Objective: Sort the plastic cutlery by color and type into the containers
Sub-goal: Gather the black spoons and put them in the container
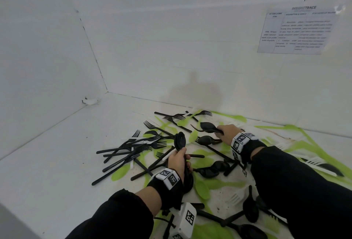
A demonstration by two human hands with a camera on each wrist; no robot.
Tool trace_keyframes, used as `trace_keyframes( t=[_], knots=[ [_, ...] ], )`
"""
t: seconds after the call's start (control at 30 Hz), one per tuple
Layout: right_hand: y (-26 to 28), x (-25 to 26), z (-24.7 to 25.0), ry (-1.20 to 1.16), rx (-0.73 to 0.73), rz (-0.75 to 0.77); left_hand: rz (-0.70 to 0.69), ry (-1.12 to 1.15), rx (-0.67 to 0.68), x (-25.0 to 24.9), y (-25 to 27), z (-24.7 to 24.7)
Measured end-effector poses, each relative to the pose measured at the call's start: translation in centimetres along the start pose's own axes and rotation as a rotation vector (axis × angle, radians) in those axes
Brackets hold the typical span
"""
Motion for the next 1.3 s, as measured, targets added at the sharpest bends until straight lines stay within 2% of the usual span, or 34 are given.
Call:
trace_keyframes(
  t=[0.1, 0.17, 0.3, 0.53, 0.7, 0.87, 1.0, 1.13, 1.3],
  knots=[
    [-0.6, 0.2, -0.9, 0.093, 0.152, 0.000, -0.007, -0.006, -0.008, 0.0, 0.0, 0.0],
    [-0.8, 0.4, -1.2, 0.129, 0.172, -0.007, -0.013, -0.002, -0.007, 0.1, 0.0, 0.1],
    [-0.8, 0.4, -0.1, 0.038, 0.100, -0.002, -0.012, 0.027, 0.006, 0.1, 0.0, 0.2],
    [1.7, 2.7, 2.7, -0.214, -0.158, -0.025, -0.082, 0.065, 0.047, -0.4, 0.7, -1.2],
    [4.5, 5.6, 0.4, -0.497, -0.138, -0.029, -0.116, 0.079, 0.107, -0.1, 1.4, -3.6],
    [6.8, 6.4, -1.8, -0.947, -0.184, -0.067, -0.098, 0.035, 0.155, 1.5, 2.0, -4.8],
    [8.4, 5.5, -2.0, -0.937, -0.288, -0.129, -0.041, -0.002, 0.176, 2.7, 2.8, -5.2],
    [9.8, 5.0, -2.8, -1.073, -0.307, -0.181, -0.017, -0.019, 0.151, 3.8, 3.4, -5.3],
    [11.2, 4.9, -2.5, -0.953, -0.324, -0.181, 0.066, -0.034, 0.206, 4.9, 3.7, -6.4]
  ],
)
Point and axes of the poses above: each hand's wrist, its own y-axis away from the middle knuckle, its own z-axis out of the back of the hand, x = y × z, the point moved 4 cm from there along -y, towards the middle knuckle, and after that the axes turned 15 degrees about z, right-handed, at the moved point
